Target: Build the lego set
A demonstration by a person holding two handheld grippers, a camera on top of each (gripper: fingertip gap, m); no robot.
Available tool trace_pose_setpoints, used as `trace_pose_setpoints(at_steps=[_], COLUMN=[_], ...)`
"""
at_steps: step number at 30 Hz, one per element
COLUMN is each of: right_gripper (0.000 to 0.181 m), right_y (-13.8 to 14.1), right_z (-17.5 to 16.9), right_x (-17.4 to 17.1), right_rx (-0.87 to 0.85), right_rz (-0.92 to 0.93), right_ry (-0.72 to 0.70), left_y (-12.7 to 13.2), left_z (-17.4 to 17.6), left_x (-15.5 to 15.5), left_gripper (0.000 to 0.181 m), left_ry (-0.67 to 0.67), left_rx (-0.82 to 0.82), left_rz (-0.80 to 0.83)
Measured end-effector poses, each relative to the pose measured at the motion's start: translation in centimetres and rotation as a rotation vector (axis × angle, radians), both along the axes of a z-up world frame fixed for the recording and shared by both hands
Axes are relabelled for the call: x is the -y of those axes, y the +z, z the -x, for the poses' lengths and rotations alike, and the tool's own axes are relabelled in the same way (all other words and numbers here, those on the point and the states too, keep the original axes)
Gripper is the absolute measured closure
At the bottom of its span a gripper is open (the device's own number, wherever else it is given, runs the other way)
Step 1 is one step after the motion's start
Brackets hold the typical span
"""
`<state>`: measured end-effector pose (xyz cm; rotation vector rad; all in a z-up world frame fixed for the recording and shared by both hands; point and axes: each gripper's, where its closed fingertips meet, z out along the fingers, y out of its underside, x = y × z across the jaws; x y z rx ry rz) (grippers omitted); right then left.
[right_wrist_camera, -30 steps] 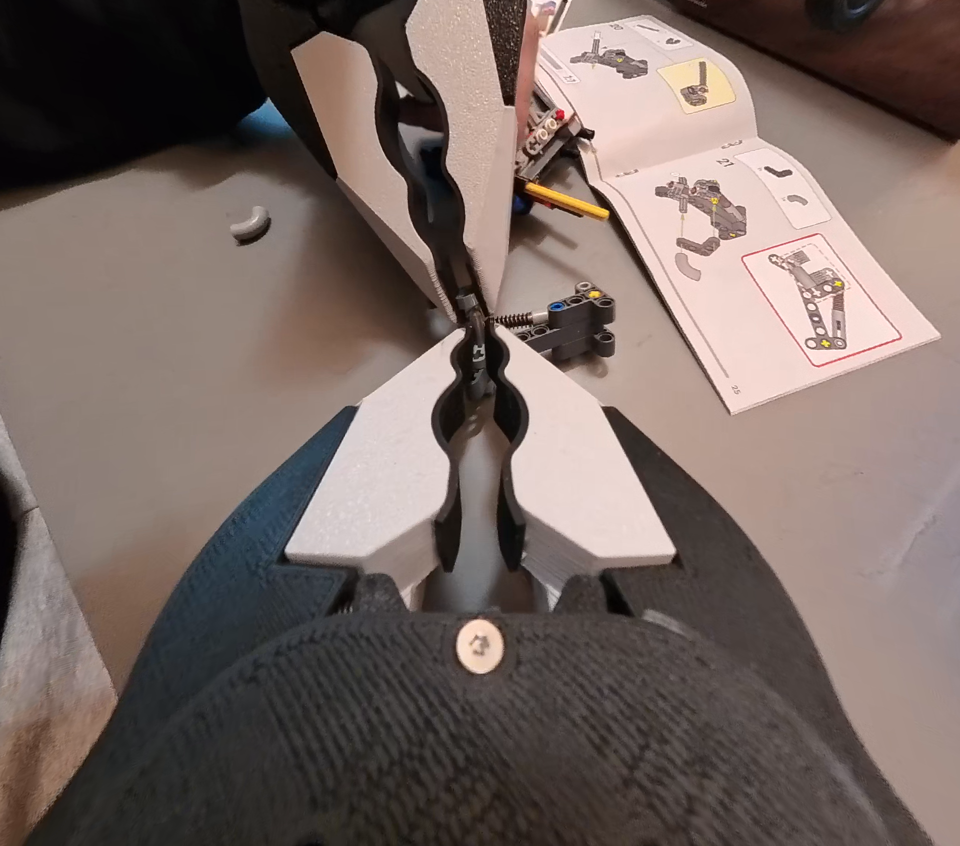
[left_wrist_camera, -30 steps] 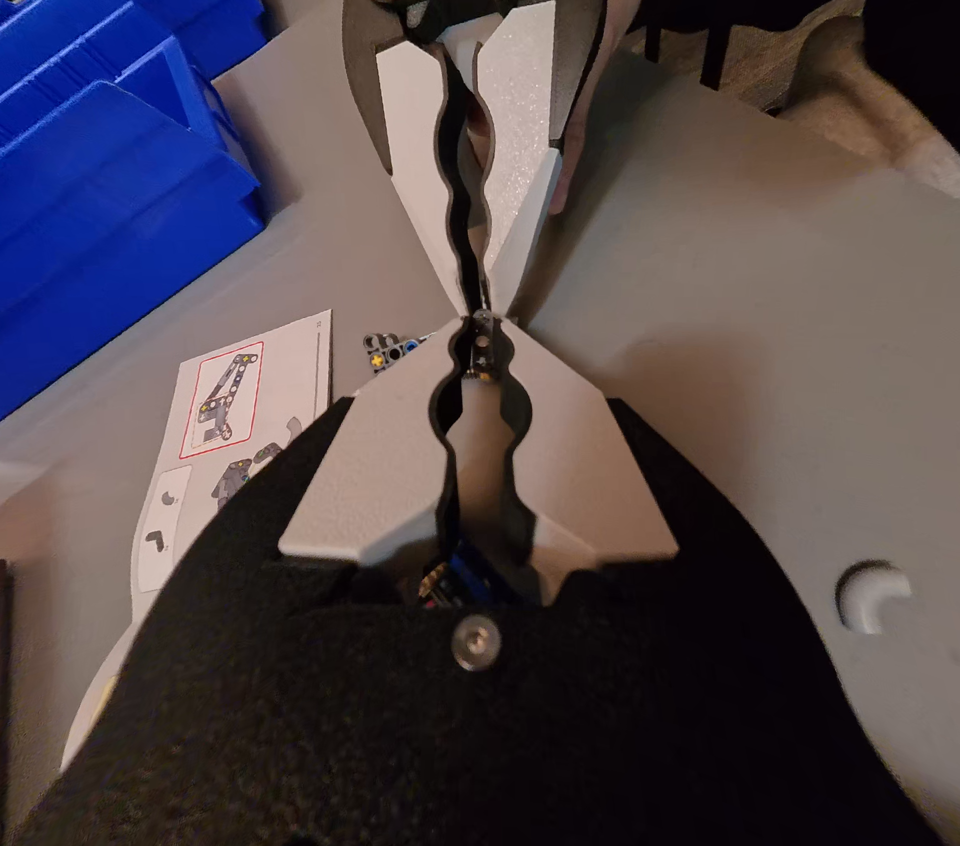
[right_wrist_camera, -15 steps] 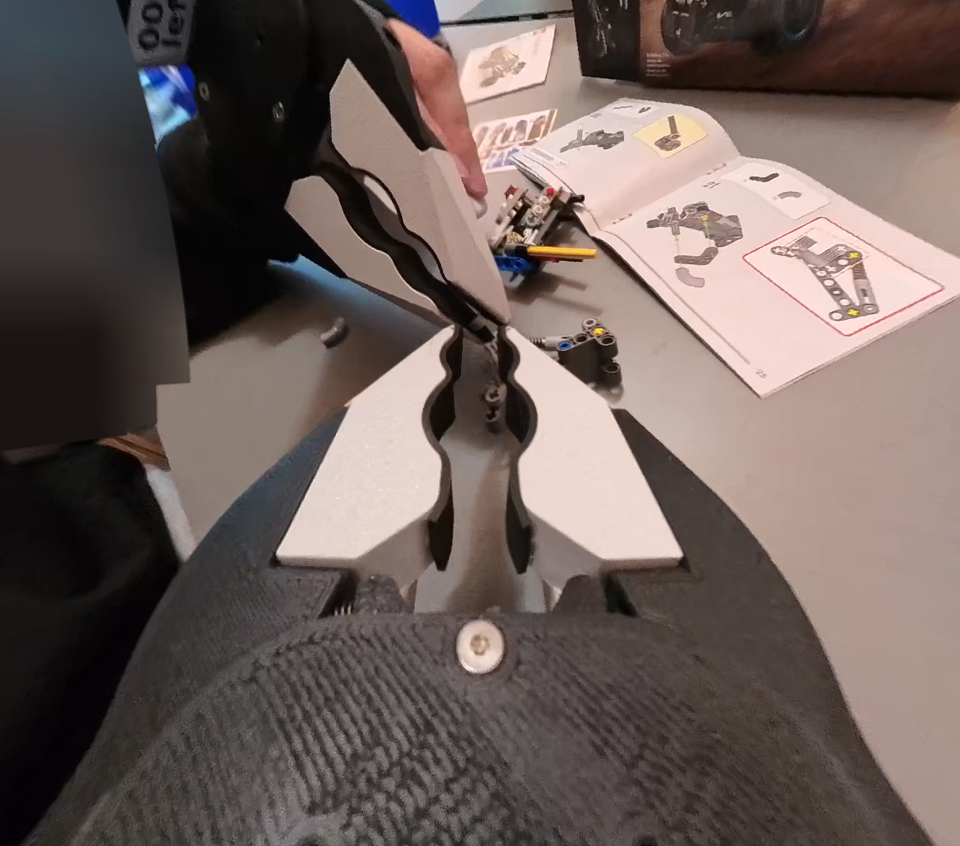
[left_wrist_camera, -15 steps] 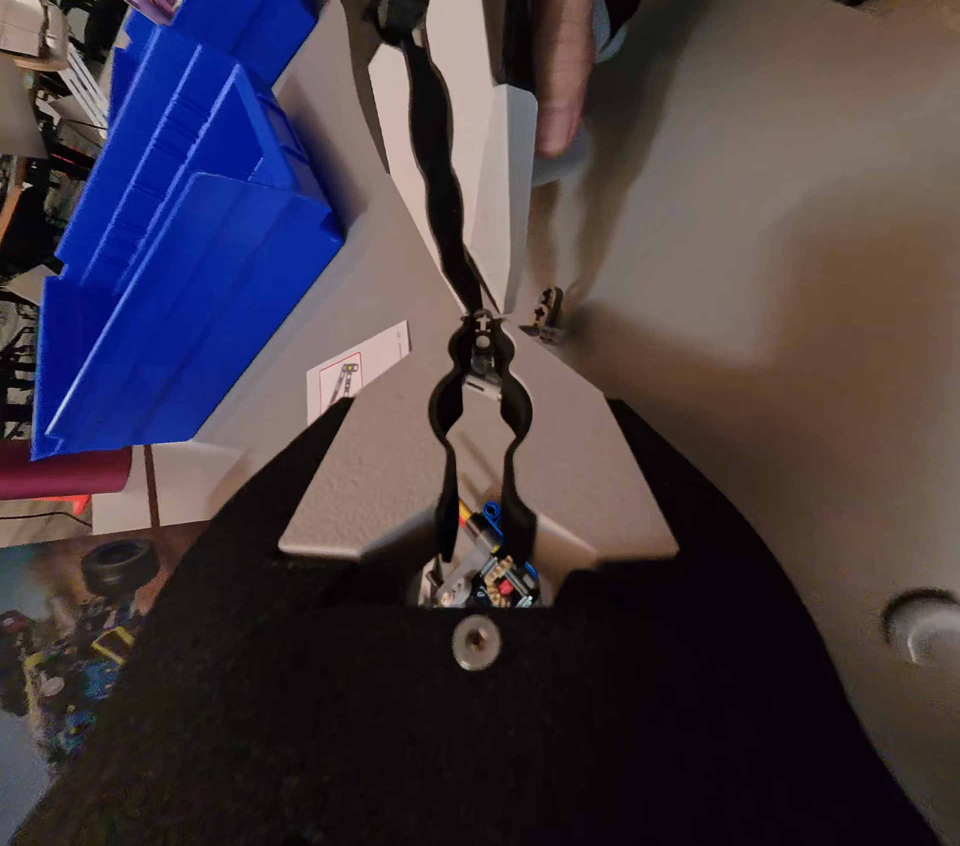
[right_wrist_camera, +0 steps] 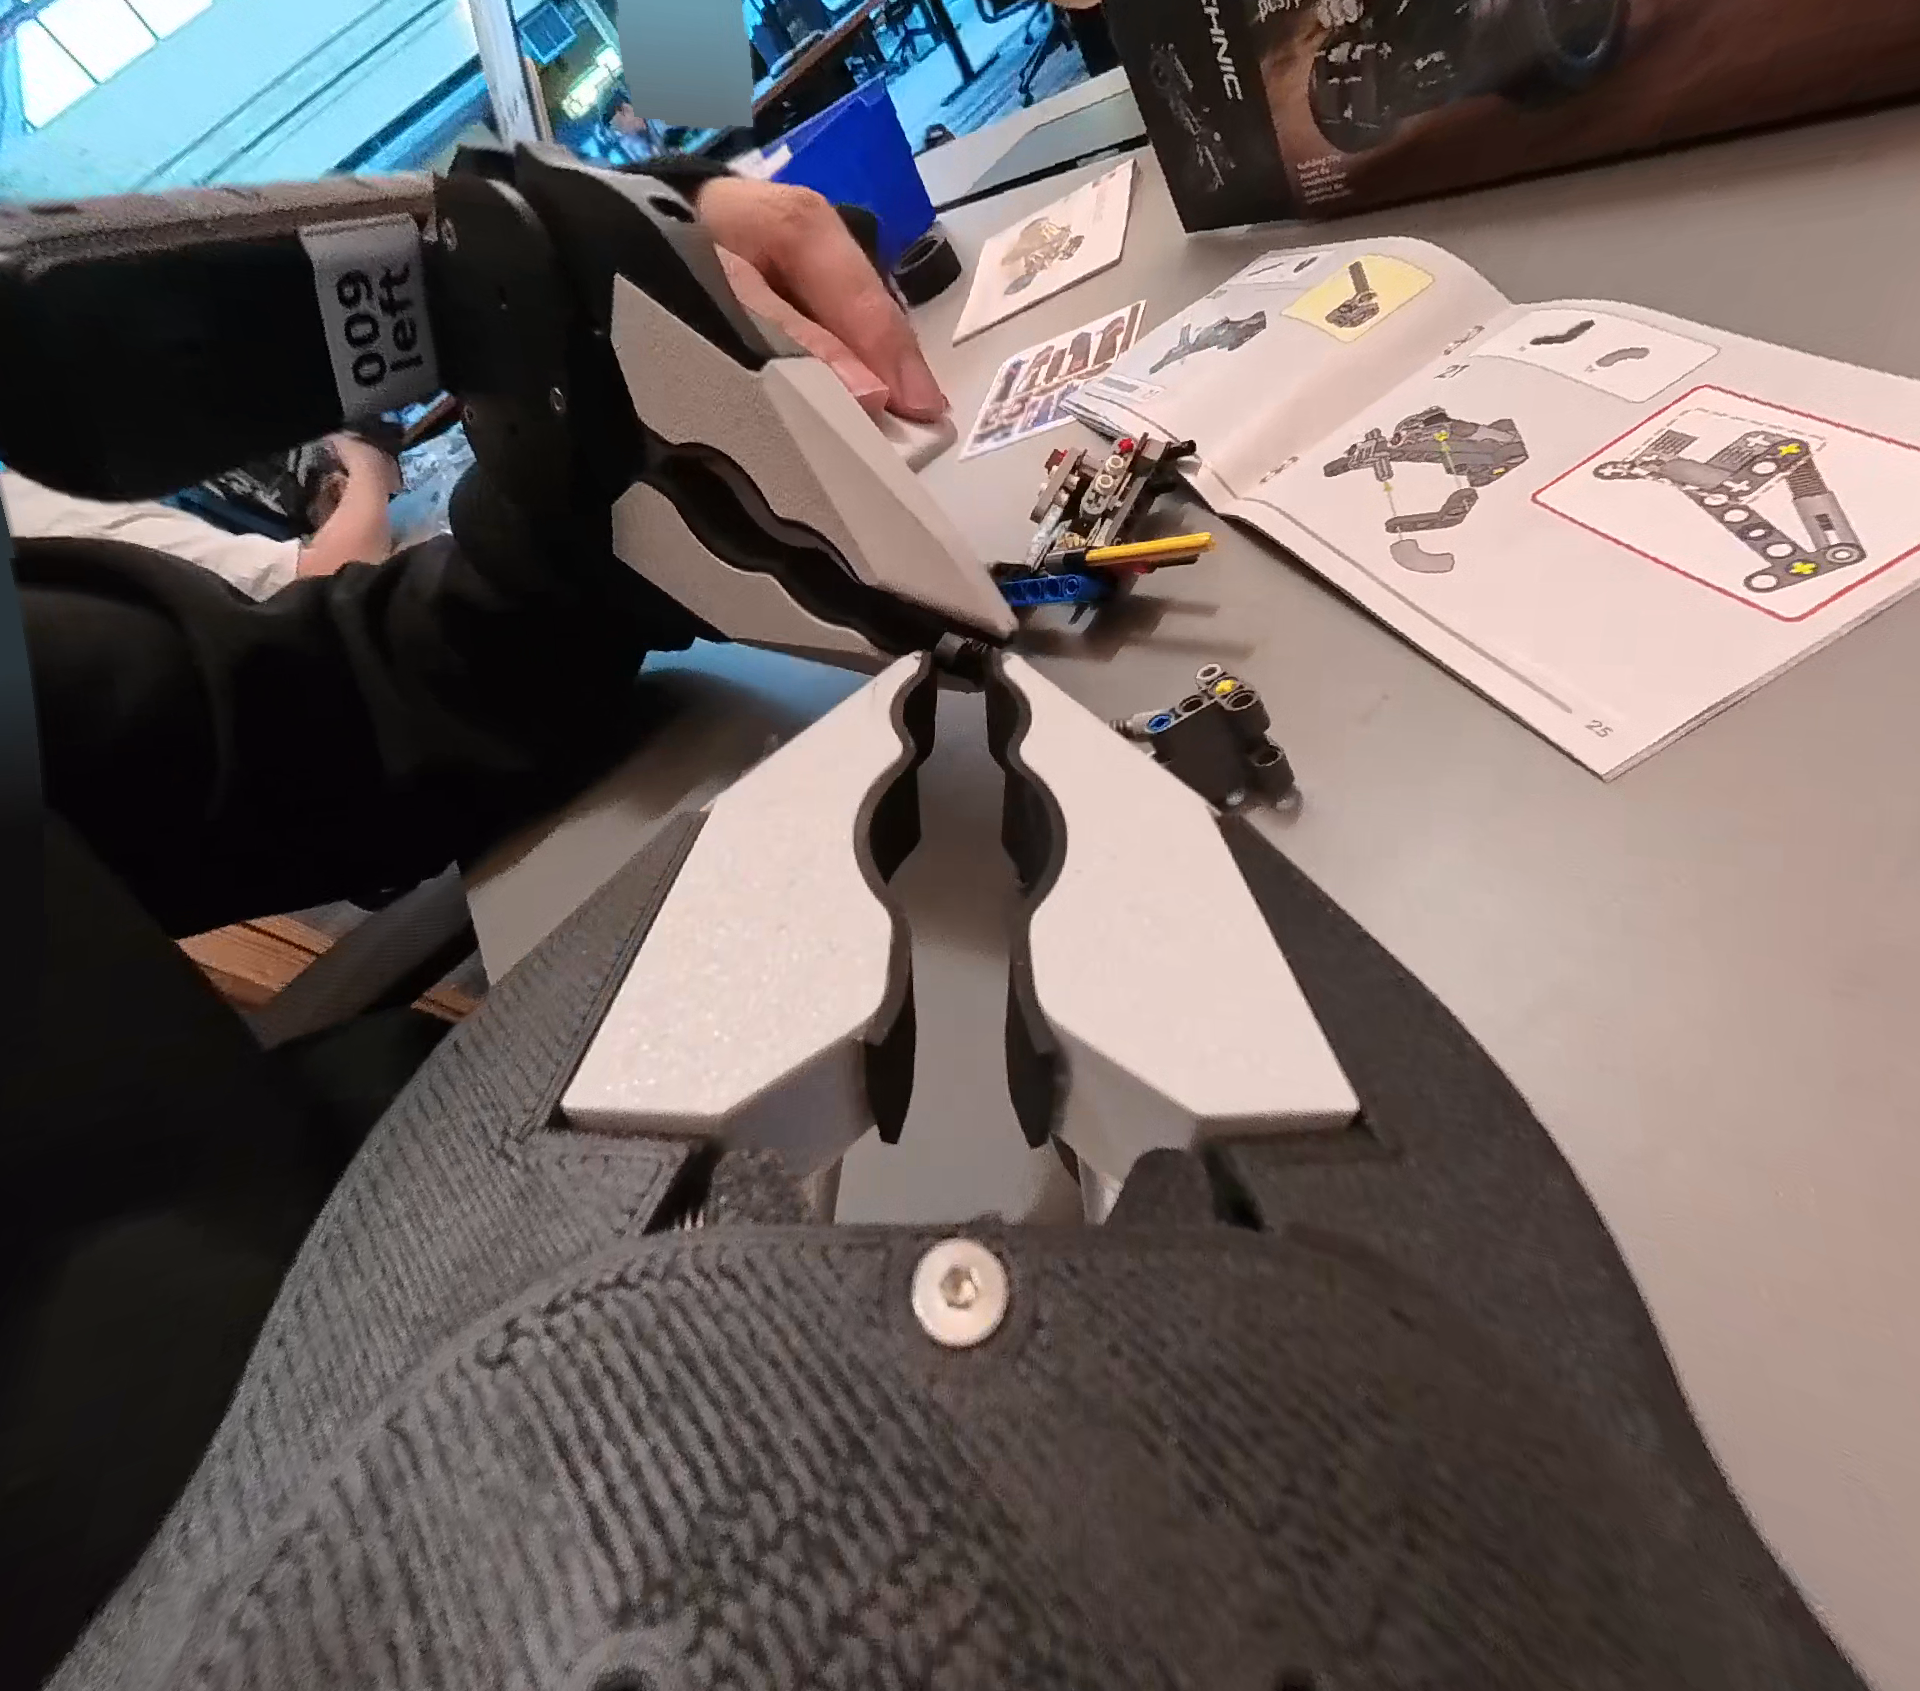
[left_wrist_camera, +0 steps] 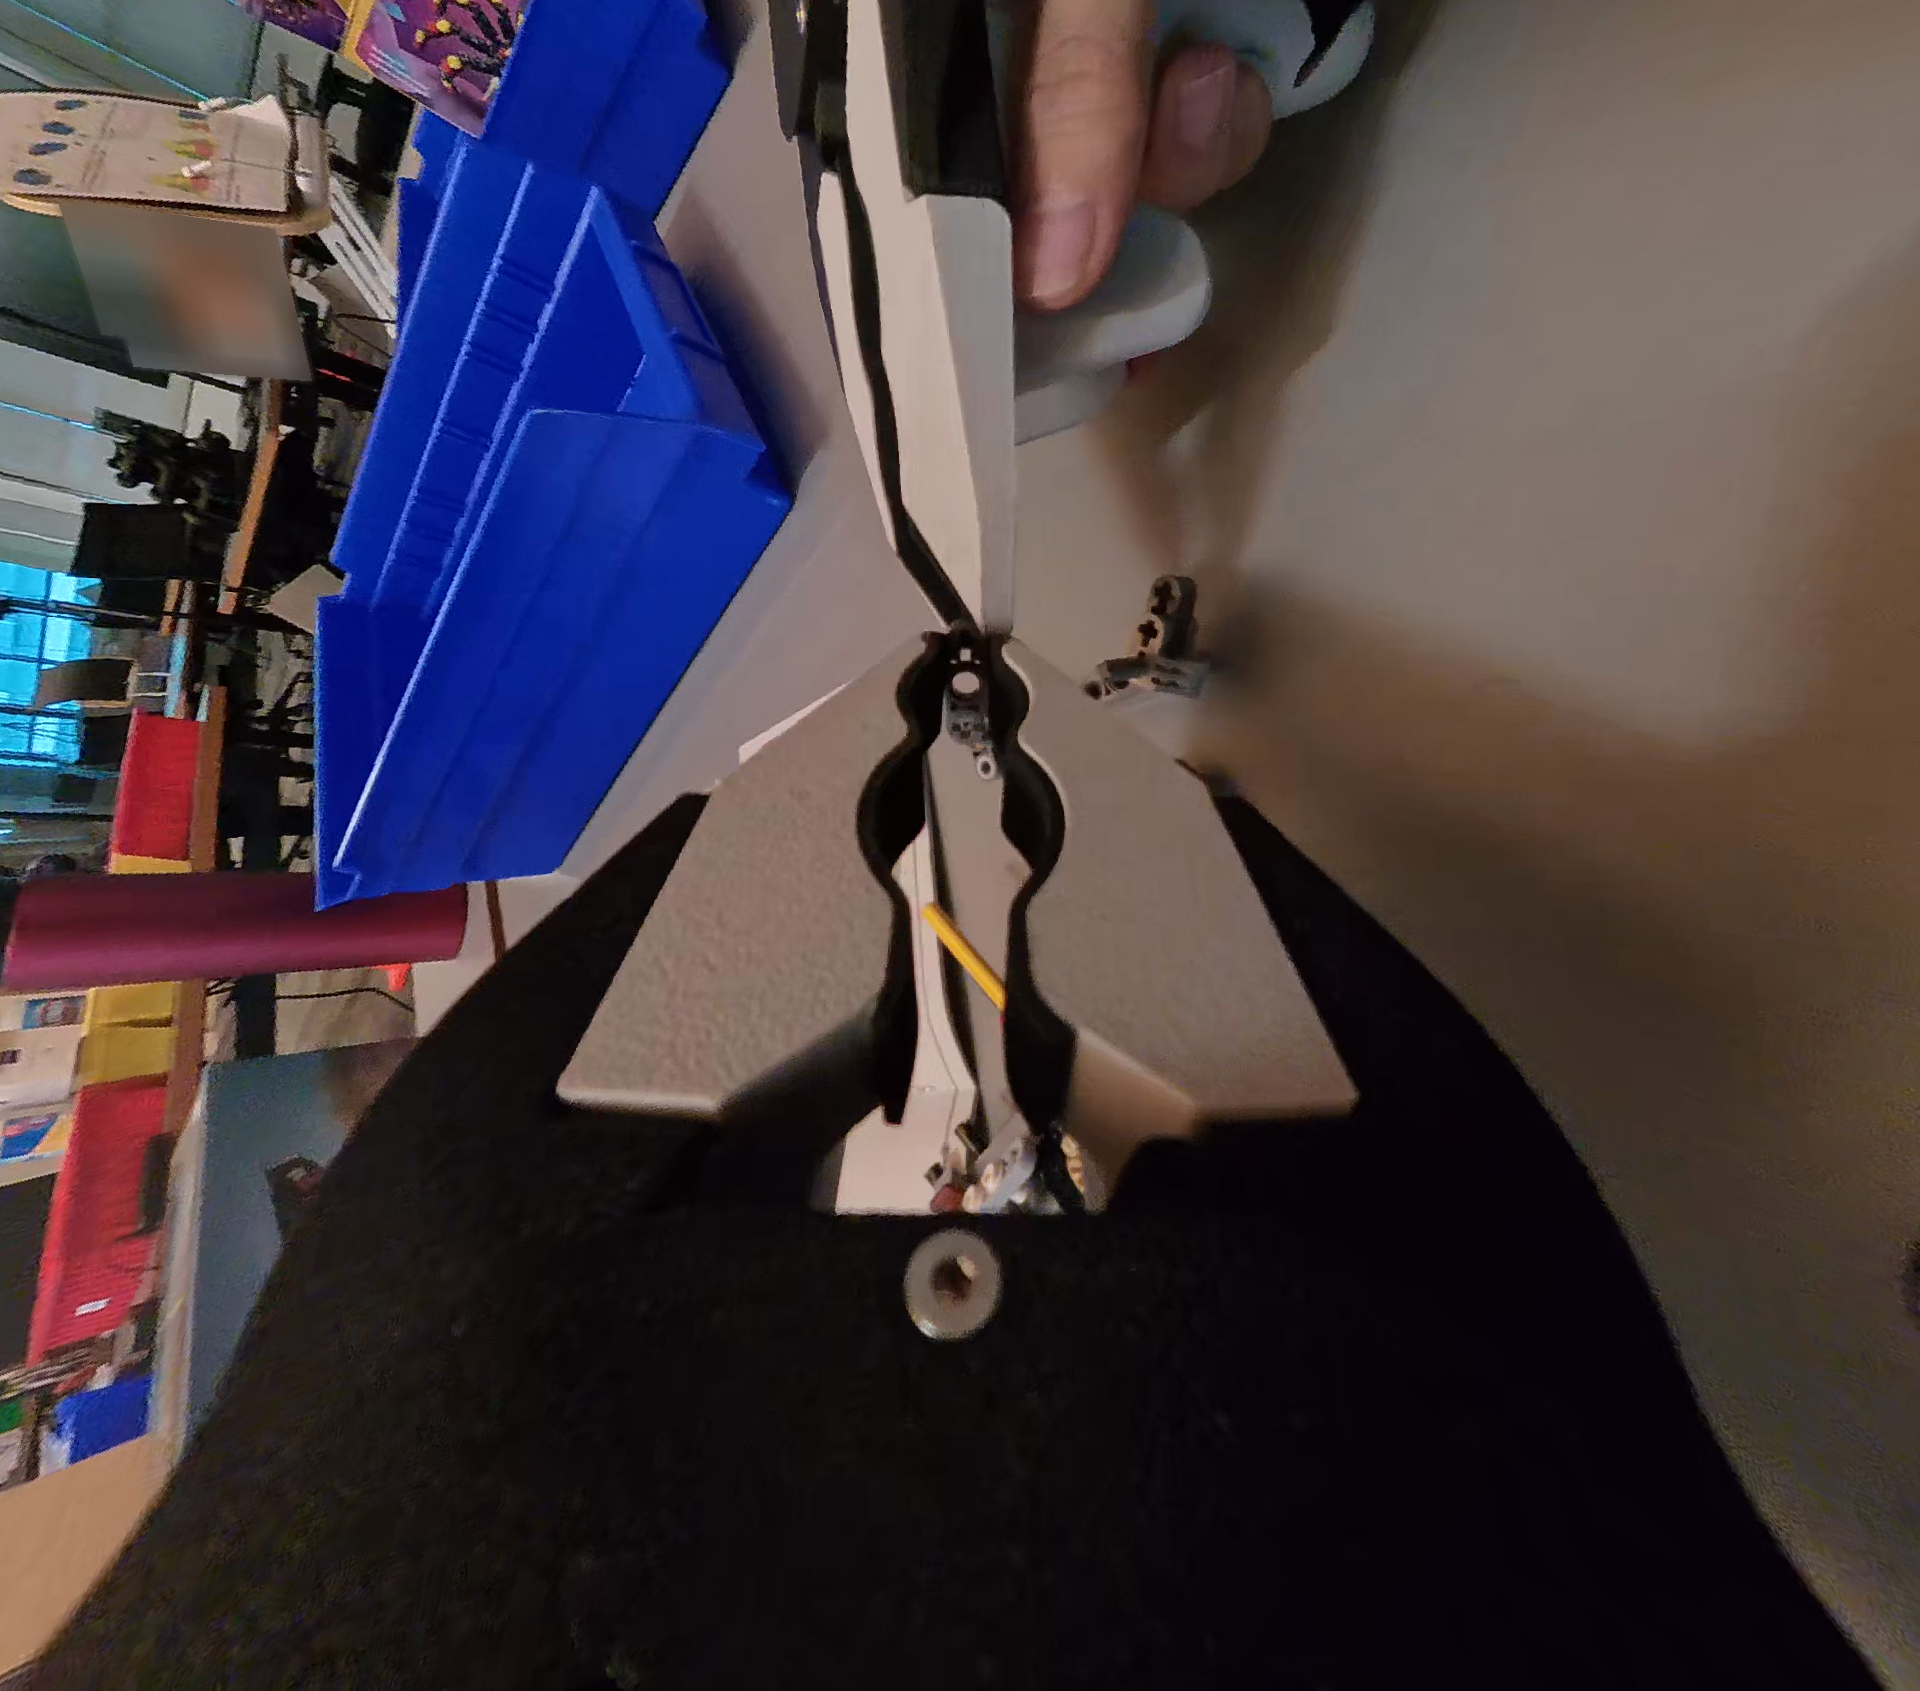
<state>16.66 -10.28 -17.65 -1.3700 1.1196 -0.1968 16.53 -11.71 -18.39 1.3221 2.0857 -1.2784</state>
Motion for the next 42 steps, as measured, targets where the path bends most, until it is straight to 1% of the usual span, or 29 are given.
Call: trace_pose_setpoints(at_steps=[7,12,15,17,21,26,31,32,33,35,36,38,39,41,42], right_gripper=[0.173,0.172,0.174,0.180,0.181,0.181,0.181,0.179,0.173,0.172,0.167,0.159,0.158,0.154,0.156], right_y=[0.4,0.6,0.5,0.3,0.5,0.9,0.8,0.8,0.7,0.4,0.2,0.4,0.7,0.8,0.8], right_z=[-0.1,-0.3,-0.5,-0.6,-0.6,-0.5,-0.1,-0.2,-0.3,-0.1,0.0,0.2,0.3,0.3,0.4], right_x=[0.2,0.4,0.6,0.8,0.9,0.9,0.6,0.7,0.9,0.8,0.8,0.7,0.6,0.3,0.0], right_rx=[-0.012,-0.012,-0.003,0.010,0.043,0.056,0.020,0.017,0.019,0.014,0.008,0.030,0.057,0.107,0.132], right_rz=[-0.085,-0.123,-0.114,-0.086,-0.036,-0.047,-0.085,-0.084,-0.068,-0.009,0.019,0.078,0.111,0.202,0.246], right_ry=[-0.010,-0.025,-0.052,-0.066,-0.076,-0.066,-0.015,-0.018,-0.031,-0.015,-0.005,0.023,0.033,0.036,0.049], left_y=[0.3,0.6,0.6,0.7,1.1,1.3,1.2,1.2,1.4,1.7,1.8,2.0,2.2,3.5,4.1], left_z=[-0.1,-0.3,-0.6,-0.5,-0.5,-0.4,-0.2,-0.1,0.0,-0.1,0.0,0.1,0.5,1.3,1.8], left_x=[0.2,0.4,0.5,0.6,0.6,0.6,0.3,0.3,0.2,0.2,0.1,0.0,-0.2,-0.1,-0.3], left_gripper=[0.177,0.177,0.177,0.176,0.178,0.178,0.181,0.181,0.181,0.181,0.181,0.181,0.181,0.181,0.181], left_ry=[0.011,0.027,0.043,0.045,0.044,0.041,0.040,0.041,0.039,0.050,0.047,0.052,0.043,0.023,-0.001], left_rx=[0.062,0.155,0.214,0.217,0.164,0.009,-0.130,-0.161,-0.194,-0.252,-0.287,-0.412,-0.511,-0.731,-0.837], left_rz=[0.026,0.052,0.055,0.065,0.077,0.087,0.041,0.033,0.023,0.016,0.007,-0.027,-0.064,-0.083,-0.110])
